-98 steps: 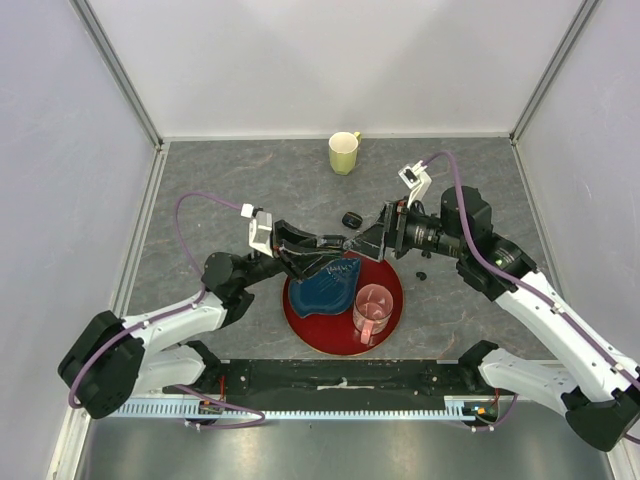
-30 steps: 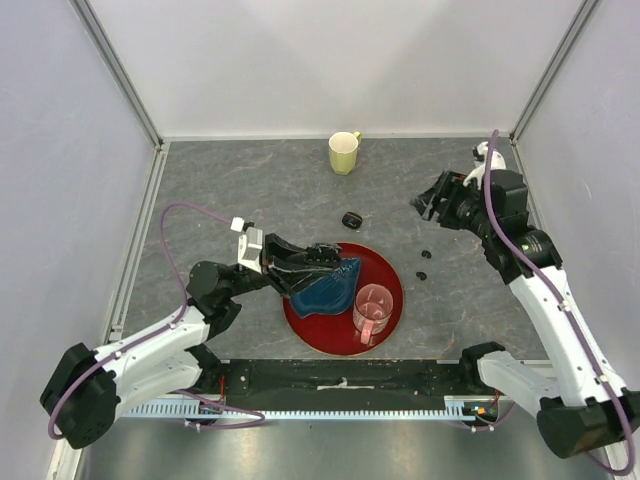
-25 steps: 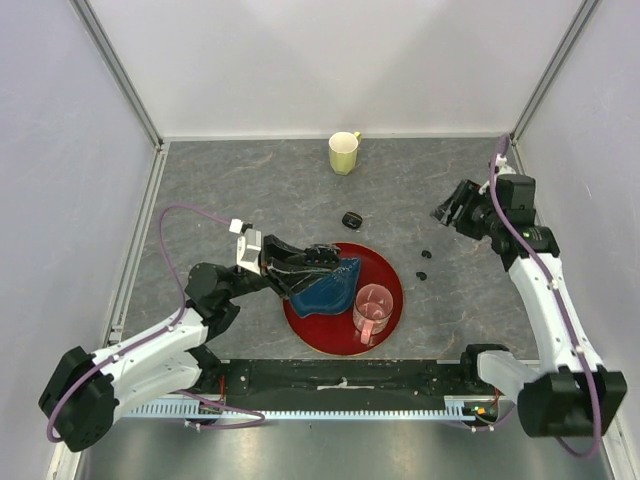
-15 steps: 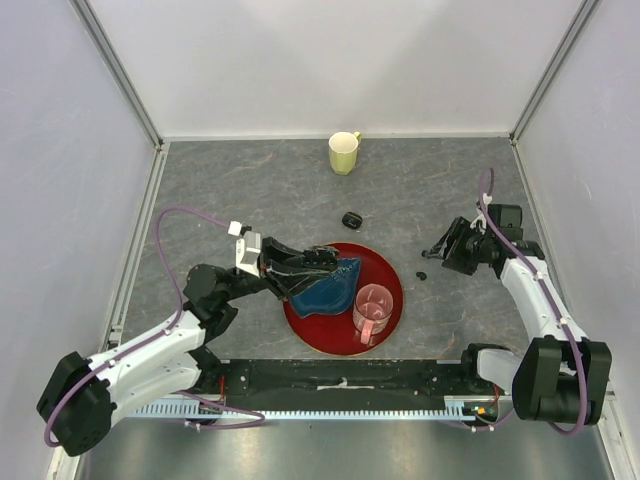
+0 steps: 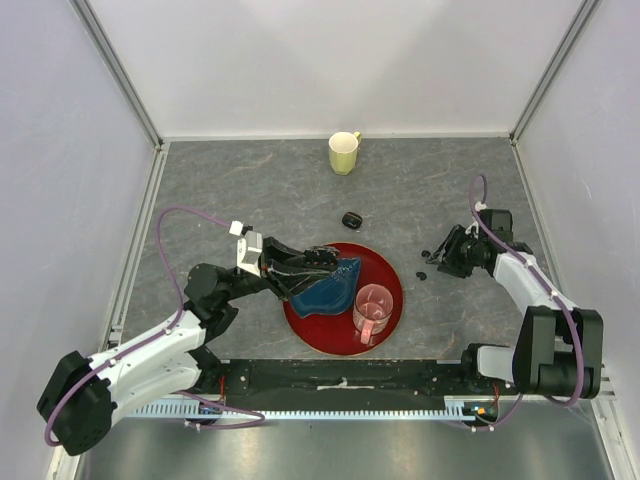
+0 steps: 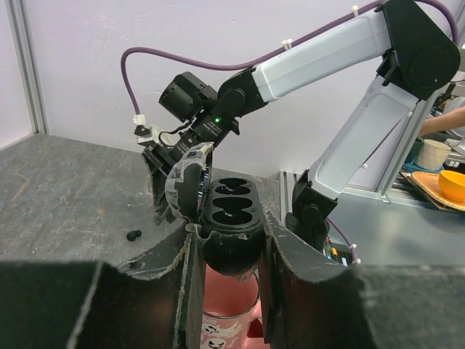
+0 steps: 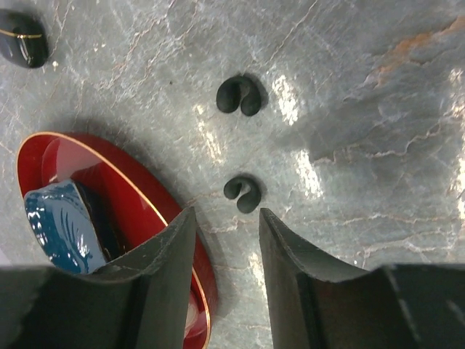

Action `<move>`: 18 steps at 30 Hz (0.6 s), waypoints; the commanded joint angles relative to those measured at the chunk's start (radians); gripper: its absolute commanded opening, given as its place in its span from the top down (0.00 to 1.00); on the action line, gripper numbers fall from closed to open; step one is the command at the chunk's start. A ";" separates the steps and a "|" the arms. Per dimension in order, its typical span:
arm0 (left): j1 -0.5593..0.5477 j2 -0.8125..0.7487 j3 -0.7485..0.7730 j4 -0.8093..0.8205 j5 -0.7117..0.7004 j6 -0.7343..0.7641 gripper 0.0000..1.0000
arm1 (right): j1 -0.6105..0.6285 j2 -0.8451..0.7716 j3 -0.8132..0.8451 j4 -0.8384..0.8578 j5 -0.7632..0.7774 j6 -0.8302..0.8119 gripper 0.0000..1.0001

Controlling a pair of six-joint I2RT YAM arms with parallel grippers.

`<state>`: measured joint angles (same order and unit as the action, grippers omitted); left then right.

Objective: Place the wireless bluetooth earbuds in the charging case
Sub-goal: Pick up the earbud from the center of the board.

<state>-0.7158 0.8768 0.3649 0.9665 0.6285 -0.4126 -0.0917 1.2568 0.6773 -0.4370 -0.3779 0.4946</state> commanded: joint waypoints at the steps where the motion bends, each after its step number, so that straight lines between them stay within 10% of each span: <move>1: -0.005 -0.009 0.002 0.011 -0.016 0.029 0.98 | -0.002 0.045 -0.015 0.110 0.031 0.012 0.54; 18: -0.004 0.010 0.005 0.012 -0.016 0.011 0.98 | -0.002 0.204 -0.045 0.224 -0.033 0.010 0.63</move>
<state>-0.7158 0.8799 0.3649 0.9653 0.6285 -0.4129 -0.0917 1.4509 0.6487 -0.2745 -0.3748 0.5022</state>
